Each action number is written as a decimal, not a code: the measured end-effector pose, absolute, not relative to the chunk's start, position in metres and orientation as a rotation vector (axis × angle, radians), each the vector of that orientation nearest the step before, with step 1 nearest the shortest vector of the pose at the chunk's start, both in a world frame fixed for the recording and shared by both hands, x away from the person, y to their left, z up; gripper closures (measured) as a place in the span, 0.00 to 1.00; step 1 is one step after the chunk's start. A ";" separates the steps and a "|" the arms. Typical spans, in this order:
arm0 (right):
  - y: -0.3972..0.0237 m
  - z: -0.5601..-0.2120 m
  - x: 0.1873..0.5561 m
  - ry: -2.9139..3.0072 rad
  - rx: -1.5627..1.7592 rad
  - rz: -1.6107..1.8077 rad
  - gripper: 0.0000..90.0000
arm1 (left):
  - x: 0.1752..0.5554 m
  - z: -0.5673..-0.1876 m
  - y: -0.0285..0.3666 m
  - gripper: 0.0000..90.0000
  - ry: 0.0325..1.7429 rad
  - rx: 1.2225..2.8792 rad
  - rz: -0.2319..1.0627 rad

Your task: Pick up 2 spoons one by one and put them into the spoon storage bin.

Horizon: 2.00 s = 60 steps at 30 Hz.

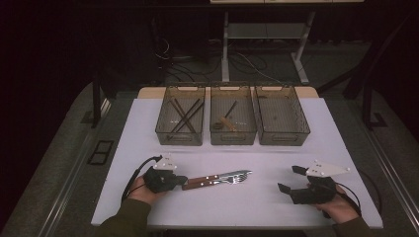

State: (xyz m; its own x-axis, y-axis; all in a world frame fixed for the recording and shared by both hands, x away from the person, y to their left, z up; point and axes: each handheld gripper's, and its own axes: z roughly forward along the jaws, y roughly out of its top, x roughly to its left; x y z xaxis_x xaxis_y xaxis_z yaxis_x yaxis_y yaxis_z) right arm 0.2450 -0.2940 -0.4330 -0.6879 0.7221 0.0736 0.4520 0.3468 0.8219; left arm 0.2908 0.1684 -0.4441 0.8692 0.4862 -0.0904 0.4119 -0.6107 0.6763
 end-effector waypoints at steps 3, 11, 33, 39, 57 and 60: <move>-0.294 -0.433 0.245 2.310 1.044 1.264 0.19 | 0.288 -0.443 0.169 0.99 0.641 2.320 0.126; -0.295 -0.433 0.245 2.308 1.043 1.262 0.19 | 0.280 -0.442 0.169 0.99 0.610 2.331 0.076; -0.294 -0.433 0.245 2.311 1.044 1.256 0.19 | 0.273 -0.425 0.115 0.78 0.561 2.242 0.109; -0.294 -0.433 0.246 2.309 1.047 1.260 0.19 | 0.278 -0.430 0.103 0.79 0.550 2.260 0.130; -0.294 -0.433 0.245 2.312 1.040 1.262 0.19 | 0.279 -0.440 0.088 0.81 0.502 2.318 0.147; -0.293 -0.433 0.245 2.313 1.039 1.261 0.19 | 0.279 -0.444 0.085 0.81 0.483 2.350 0.146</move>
State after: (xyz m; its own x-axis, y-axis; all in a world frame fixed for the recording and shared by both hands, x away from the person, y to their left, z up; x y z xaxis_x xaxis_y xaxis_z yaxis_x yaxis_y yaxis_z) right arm 0.2454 -0.2934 -0.4331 -0.6895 0.7208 0.0703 0.4495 0.3499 0.8219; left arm 0.2787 0.0855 -0.4440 0.9234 0.3825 -0.0322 0.3010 -0.6694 0.6792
